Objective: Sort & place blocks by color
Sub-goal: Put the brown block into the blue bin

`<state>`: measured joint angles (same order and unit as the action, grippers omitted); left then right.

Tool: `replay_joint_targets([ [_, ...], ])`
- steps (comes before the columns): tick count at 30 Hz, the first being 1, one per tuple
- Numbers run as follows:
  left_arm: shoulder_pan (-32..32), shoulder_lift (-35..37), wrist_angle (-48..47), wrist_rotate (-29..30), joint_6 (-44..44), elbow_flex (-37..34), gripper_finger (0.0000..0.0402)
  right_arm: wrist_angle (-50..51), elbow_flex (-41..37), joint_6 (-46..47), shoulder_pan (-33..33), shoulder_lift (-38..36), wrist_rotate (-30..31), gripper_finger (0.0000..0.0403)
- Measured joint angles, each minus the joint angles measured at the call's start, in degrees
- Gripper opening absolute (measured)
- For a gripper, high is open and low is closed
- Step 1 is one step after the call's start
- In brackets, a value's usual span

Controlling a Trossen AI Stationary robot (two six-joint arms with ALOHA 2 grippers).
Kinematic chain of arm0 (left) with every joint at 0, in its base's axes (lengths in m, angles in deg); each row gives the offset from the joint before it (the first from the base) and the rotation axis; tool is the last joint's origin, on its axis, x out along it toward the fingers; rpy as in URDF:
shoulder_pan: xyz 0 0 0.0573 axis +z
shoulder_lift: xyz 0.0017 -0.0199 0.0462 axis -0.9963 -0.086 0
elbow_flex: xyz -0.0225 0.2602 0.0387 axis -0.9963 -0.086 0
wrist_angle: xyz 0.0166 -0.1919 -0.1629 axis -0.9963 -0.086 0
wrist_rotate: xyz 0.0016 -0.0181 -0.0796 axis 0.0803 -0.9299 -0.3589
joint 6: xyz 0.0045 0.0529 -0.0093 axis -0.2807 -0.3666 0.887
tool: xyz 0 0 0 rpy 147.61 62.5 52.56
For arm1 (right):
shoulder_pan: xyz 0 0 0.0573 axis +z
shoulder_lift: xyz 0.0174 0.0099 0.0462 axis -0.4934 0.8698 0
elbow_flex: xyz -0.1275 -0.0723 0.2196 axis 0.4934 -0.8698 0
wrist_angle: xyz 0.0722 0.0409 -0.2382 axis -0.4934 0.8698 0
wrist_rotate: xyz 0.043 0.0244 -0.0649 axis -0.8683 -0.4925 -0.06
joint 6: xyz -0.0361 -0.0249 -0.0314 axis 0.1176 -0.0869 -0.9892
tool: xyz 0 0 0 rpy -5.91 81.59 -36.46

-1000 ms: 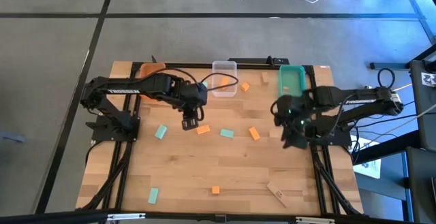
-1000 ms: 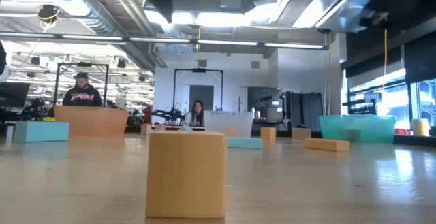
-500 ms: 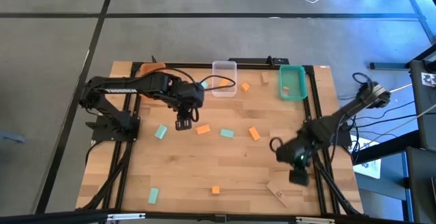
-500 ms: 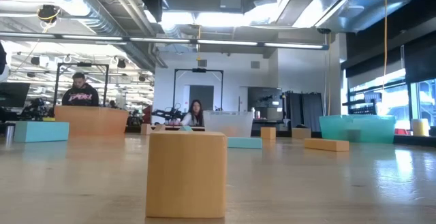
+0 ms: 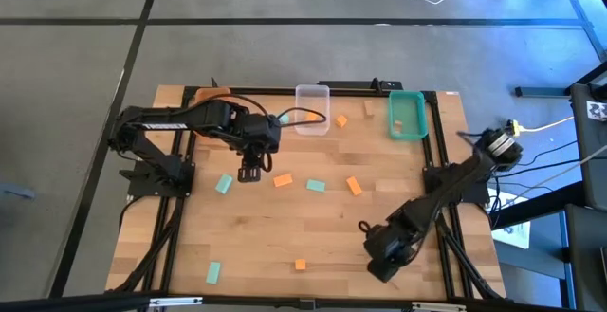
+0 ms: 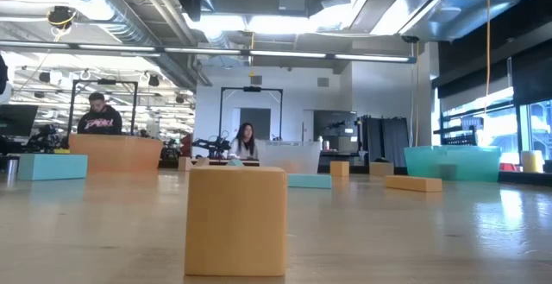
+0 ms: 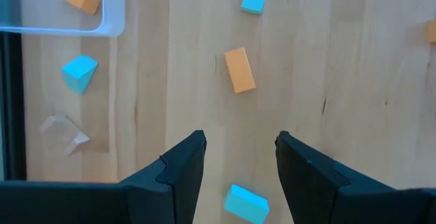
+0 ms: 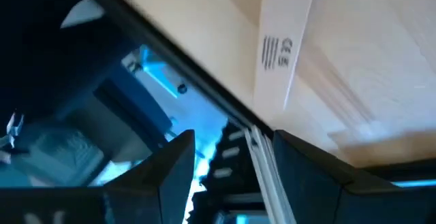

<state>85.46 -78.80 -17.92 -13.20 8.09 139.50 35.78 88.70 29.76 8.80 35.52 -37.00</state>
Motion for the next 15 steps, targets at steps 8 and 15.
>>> replay_joint_targets([
  [8,-1.65,0.02,-0.01,0.05,-2.08,0.00,0.0170,-3.25,0.00,1.40,-0.02,6.90,3.86,0.0200],
  [15,-3.12,0.02,0.01,0.06,-2.05,0.00,0.0170,-2.81,0.00,1.14,0.05,9.79,4.41,0.0200],
])
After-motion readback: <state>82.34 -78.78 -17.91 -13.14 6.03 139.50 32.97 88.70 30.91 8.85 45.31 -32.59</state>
